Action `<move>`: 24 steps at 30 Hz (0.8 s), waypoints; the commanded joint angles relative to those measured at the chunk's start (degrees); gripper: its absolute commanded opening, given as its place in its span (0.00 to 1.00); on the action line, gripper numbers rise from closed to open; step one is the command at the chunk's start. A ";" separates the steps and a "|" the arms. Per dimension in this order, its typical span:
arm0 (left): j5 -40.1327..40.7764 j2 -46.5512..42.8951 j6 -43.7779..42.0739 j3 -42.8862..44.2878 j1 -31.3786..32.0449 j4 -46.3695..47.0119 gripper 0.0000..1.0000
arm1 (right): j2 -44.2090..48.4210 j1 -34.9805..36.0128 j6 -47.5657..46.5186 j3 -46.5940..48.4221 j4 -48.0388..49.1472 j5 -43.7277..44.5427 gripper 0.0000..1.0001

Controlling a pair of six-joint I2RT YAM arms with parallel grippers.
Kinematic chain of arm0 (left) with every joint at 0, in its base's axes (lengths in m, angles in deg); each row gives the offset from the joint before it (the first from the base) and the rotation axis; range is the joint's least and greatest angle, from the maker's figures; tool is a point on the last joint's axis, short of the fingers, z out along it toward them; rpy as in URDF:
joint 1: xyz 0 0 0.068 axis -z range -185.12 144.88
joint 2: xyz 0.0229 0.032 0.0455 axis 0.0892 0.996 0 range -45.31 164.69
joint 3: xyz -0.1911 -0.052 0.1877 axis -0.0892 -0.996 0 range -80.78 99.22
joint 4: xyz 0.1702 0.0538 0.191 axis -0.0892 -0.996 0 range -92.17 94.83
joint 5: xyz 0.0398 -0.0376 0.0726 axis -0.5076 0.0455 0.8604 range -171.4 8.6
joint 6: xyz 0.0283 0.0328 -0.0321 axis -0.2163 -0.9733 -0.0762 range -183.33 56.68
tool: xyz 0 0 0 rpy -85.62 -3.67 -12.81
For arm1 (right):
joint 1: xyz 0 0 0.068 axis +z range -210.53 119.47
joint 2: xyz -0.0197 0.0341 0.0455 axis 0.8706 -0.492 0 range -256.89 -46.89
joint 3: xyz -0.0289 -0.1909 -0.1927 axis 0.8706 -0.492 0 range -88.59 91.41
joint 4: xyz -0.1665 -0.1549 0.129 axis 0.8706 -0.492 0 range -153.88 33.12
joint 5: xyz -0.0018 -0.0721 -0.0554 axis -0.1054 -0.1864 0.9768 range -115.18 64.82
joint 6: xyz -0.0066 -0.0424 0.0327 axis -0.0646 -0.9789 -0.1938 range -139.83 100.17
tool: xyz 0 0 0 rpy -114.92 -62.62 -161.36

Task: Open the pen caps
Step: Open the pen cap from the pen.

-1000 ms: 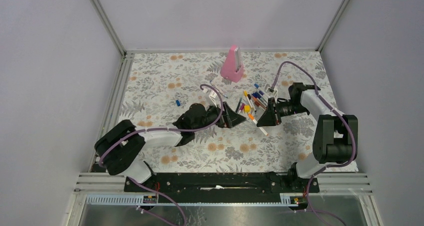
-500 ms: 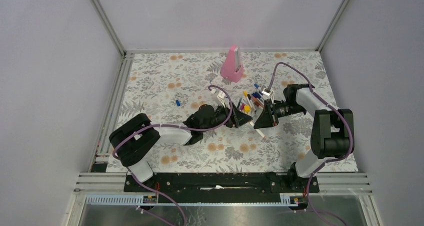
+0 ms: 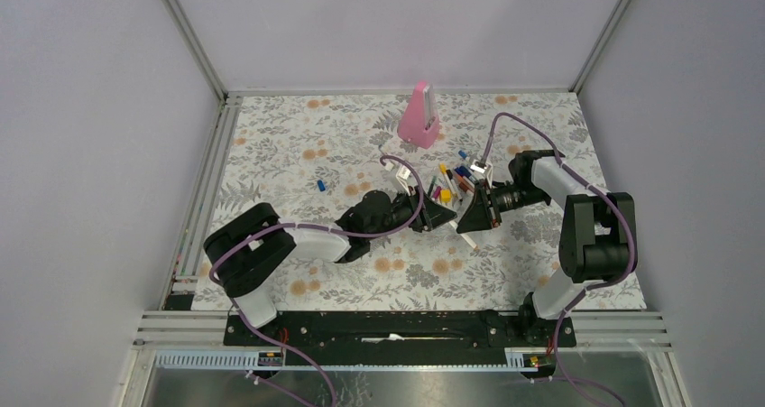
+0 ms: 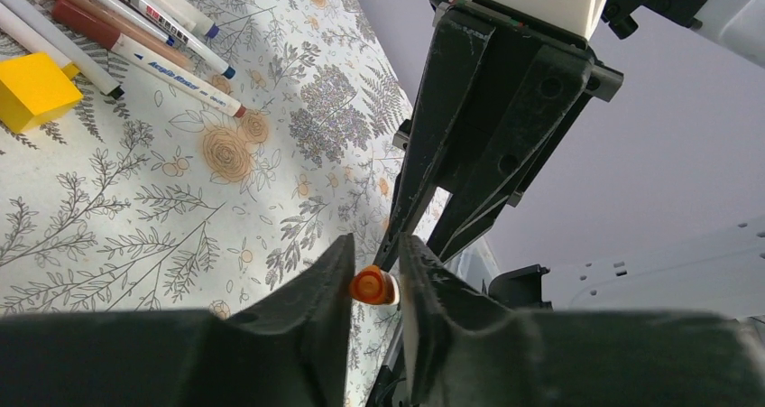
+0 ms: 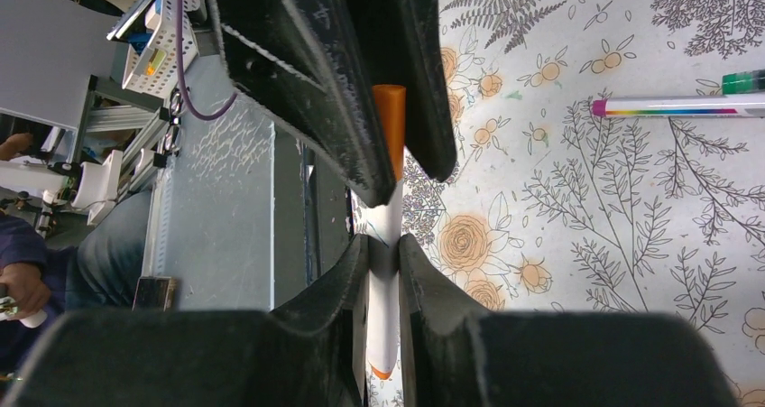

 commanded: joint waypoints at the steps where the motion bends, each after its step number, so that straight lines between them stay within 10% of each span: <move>1: 0.42 0.61 0.34 2.43 0.41 4.79 0.18 | -0.60 0.64 -2.25 1.93 -2.32 -1.31 0.00; 7: 0.22 -0.17 1.03 1.54 0.47 5.43 0.00 | -0.34 0.73 -2.97 2.01 -2.83 -0.90 0.02; 15: 3.97 -6.21 1.56 -2.61 0.51 4.81 0.00 | 5.06 0.94 1.12 0.27 1.80 2.49 0.66; 24: 4.61 -9.76 -0.61 -2.51 0.58 2.86 0.00 | 13.21 8.69 15.92 -3.22 14.52 7.99 0.66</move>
